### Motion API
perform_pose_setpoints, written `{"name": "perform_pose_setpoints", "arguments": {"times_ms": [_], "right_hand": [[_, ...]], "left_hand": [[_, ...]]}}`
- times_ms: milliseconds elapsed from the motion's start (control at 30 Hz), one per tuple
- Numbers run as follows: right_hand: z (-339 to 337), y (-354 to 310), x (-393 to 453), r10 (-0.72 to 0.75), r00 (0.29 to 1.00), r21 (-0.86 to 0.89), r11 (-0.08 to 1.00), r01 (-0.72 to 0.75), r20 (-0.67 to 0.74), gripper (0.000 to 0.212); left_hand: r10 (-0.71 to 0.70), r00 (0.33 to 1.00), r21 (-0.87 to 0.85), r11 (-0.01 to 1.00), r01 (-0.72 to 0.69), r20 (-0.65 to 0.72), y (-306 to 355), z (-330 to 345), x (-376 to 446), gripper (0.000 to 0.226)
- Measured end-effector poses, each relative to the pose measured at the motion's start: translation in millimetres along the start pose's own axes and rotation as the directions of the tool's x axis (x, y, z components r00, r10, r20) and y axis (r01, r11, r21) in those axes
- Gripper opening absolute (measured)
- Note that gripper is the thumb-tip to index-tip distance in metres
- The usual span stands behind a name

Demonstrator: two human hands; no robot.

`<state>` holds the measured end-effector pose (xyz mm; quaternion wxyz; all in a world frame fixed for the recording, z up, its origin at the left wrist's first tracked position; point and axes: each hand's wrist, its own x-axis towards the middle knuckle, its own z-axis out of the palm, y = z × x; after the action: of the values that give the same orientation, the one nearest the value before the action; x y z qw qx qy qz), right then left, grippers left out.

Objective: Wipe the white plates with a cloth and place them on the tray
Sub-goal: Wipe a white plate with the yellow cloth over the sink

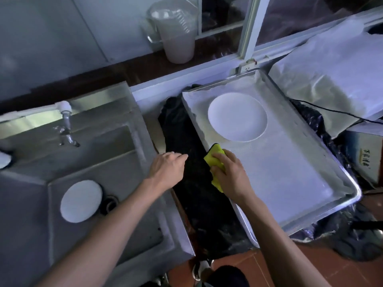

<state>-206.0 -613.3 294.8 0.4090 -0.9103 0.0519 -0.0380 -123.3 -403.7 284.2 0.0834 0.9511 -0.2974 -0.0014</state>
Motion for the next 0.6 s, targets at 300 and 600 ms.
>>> {"name": "perform_pose_setpoints", "arguments": {"times_ms": [300,600], "right_hand": [[118,-103,12,-0.155,0.966,-0.069,0.983,0.172,0.206,0.04],[274,-201,4,-0.187,0.889,-0.054,0.972,0.23,0.418,0.036]], "left_hand": [[-0.279,0.925,0.055,0.96,0.274,0.258,-124,-14,-123,0.019],[-0.493,0.787,0.039,0.855,0.517,0.37,-253,-6,-254,0.026]]}}
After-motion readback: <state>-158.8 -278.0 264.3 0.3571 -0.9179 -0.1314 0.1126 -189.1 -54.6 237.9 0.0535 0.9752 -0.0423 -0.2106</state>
